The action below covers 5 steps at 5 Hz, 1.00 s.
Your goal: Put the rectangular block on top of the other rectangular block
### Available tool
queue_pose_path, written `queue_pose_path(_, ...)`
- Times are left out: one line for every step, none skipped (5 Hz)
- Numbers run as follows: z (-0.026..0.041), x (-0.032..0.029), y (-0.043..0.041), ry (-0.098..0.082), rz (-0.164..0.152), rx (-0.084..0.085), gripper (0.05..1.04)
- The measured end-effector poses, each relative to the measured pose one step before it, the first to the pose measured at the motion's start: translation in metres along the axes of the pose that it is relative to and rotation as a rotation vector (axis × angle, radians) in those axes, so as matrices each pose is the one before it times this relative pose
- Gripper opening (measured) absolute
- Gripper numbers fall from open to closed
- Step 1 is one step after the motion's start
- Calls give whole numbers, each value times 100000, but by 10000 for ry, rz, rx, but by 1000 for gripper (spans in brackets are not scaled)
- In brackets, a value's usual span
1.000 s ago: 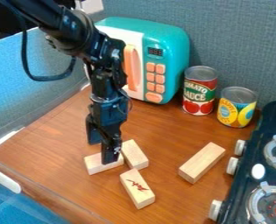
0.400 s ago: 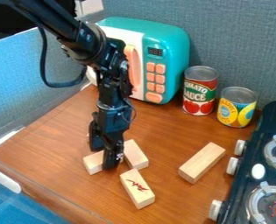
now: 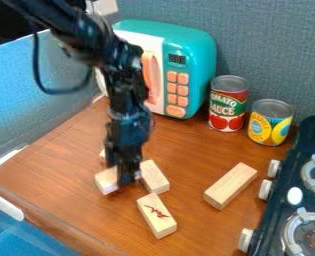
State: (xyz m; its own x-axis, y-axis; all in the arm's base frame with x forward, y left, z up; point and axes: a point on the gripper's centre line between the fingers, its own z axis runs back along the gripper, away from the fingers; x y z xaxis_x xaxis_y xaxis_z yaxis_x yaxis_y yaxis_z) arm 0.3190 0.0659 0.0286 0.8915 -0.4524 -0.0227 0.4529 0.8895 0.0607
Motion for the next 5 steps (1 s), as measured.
queue_pose_path(2857, 49, 113, -507, 84, 287, 564)
queue_pose_path(3628, 401, -139, -979, 9, 79, 564)
queue_pose_path(962, 1453, -45, -285, -623, 134, 564)
queue_pose_path(-169, 2657, -1186, -311, -1069, -112, 564)
queue_pose_path(-1892, 381, 30, 374, -175, -388, 564)
